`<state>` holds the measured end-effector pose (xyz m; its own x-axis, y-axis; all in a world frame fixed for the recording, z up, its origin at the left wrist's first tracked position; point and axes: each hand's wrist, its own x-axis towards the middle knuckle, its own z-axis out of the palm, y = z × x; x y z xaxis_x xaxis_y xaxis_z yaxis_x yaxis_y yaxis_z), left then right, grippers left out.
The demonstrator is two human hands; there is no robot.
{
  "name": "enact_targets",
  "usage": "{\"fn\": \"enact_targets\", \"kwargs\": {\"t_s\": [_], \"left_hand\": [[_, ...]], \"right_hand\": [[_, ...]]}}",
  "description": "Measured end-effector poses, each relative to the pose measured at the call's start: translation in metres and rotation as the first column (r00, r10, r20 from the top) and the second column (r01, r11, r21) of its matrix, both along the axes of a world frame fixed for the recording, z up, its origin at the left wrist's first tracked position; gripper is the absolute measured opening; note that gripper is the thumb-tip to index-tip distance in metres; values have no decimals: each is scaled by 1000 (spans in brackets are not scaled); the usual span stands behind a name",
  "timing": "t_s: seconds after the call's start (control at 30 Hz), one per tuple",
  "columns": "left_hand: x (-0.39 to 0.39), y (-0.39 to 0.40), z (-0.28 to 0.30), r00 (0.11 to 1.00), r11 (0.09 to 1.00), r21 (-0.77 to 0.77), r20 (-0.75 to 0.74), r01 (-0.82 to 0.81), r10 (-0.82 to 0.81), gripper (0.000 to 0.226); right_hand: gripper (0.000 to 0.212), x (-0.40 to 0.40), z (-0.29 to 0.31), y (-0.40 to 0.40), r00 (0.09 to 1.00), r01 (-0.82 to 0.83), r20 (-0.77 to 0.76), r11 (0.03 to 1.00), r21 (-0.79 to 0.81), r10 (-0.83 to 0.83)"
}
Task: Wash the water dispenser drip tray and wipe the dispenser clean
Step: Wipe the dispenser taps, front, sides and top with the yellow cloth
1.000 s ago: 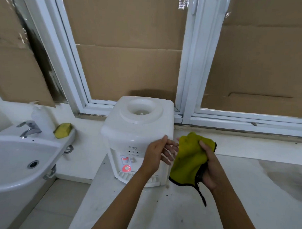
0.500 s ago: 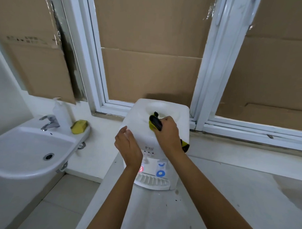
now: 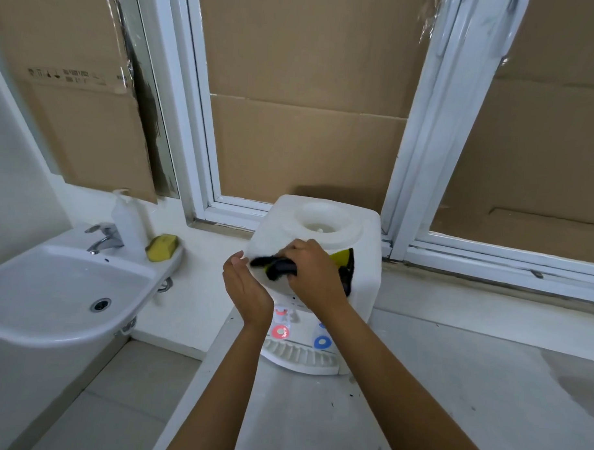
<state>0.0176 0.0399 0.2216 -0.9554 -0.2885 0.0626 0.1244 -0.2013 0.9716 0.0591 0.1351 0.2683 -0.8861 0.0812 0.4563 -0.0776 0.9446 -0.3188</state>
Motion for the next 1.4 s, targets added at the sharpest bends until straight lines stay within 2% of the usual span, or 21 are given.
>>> {"fn": "enact_targets", "kwargs": {"t_s": [0.07, 0.17, 0.23, 0.3, 0.4, 0.5, 0.67, 0.77, 0.87, 1.0, 1.07, 1.17, 1.23, 1.3, 1.4], "left_hand": [[-2, -3, 0, 1000, 1000, 23, 29, 10, -11, 31], [-1, -7, 4, 999, 998, 38, 31, 40, -41, 26], [-1, -9, 8, 997, 997, 4, 37, 75, -75, 29], [-3, -10, 11, 993, 991, -69, 40, 116, -114, 35], [-7, -11, 12, 985, 981, -93, 44, 170, -167, 37], [-10, -13, 10, 977, 977, -44, 39, 209, -208, 32], [-27, -21, 2, 966, 969, 27, 82, 244, -245, 27], [-36, -25, -1, 960, 965, 17, 103, 261, -262, 32], [-44, -28, -2, 957, 965, 23, 122, 262, -263, 36], [-53, -31, -3, 946, 958, 55, 152, 283, -288, 42], [-56, -35, -2, 941, 953, 60, 153, 296, -301, 45], [-59, -40, -3, 931, 943, 73, 150, 325, -332, 47], [-62, -43, -3, 920, 933, 95, 160, 347, -358, 50], [-67, -46, -3, 912, 926, 125, 169, 357, -375, 54], [-74, -50, -4, 901, 915, 107, 160, 390, -403, 61]], "right_hand": [[47, 21, -4, 10, 997, 17, -79, 993, -116, -27], [40, 49, -4, 40, 932, 195, -226, 917, -347, -284], [28, 56, -4, 63, 875, 303, -210, 831, -466, -436], [23, 54, -8, 79, 843, 381, -157, 777, -501, -515], [24, 43, -23, 77, 835, 439, -110, 773, -457, -539], [24, 30, -28, 55, 839, 452, -133, 811, -370, -528], [44, 12, -33, 9, 828, 467, -224, 853, -233, -514], [56, 5, -43, -11, 811, 489, -229, 839, -239, -538], [45, 1, -49, -24, 820, 424, -291, 864, -270, -493], [41, 6, -59, -19, 841, 396, -390, 918, -26, -374], [41, 13, -63, -6, 801, 453, -407, 889, -68, -439], [38, 17, -67, 1, 695, 541, -406, 803, -248, -594], [38, 9, -69, -10, 662, 566, -409, 777, -276, -628], [41, -2, -73, -28, 672, 560, -412, 786, -261, -615], [52, -19, -88, -55, 765, 465, -411, 867, -180, -496]]}}
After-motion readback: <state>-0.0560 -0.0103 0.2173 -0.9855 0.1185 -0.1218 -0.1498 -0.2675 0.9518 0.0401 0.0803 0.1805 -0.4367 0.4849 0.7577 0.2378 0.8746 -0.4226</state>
